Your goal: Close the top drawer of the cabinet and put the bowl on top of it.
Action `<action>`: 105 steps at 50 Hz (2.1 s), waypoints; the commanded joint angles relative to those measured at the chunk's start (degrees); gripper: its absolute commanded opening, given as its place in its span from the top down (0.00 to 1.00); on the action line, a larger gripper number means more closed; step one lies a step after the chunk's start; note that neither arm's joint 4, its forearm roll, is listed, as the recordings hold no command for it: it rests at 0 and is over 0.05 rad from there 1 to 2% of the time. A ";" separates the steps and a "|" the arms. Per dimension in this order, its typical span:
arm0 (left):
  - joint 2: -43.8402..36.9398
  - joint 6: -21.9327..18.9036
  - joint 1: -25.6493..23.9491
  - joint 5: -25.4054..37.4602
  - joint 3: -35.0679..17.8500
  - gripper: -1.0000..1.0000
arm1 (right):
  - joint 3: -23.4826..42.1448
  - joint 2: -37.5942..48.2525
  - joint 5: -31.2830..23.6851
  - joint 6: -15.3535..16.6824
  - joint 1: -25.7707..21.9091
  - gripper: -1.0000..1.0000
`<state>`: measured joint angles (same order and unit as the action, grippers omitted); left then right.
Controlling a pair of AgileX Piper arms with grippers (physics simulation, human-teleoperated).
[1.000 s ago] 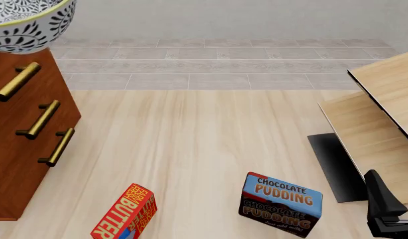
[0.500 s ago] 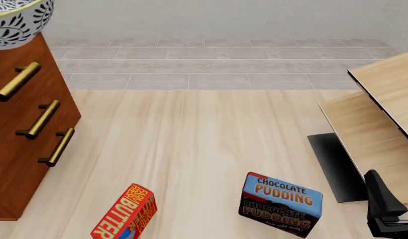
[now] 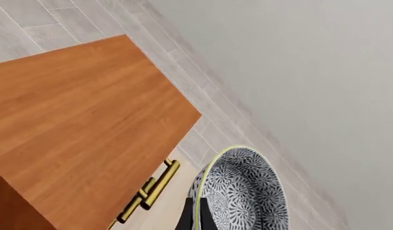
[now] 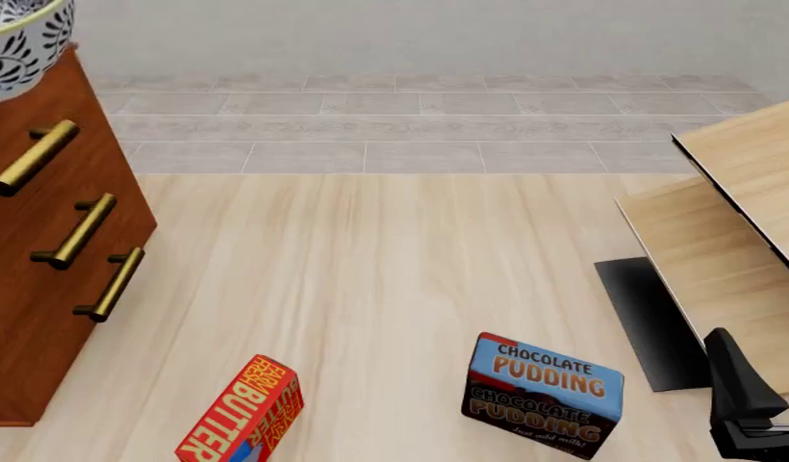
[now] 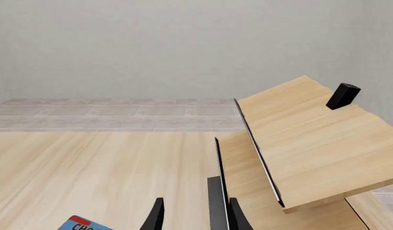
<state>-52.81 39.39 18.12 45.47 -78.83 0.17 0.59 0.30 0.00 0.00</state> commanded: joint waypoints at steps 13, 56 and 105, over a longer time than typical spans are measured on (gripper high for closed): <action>0.31 4.68 5.02 -5.68 5.59 1.00 | 0.01 -0.12 -0.12 0.01 -0.01 0.00; -2.13 9.75 14.50 -11.48 7.28 1.00 | 0.01 -0.13 -0.12 -0.01 -0.01 0.00; -13.58 7.33 20.90 -19.48 8.57 1.00 | 0.01 -0.14 -0.12 -0.01 0.00 0.00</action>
<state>-65.60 47.25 39.28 27.55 -71.96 0.17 0.59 0.30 0.00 -0.01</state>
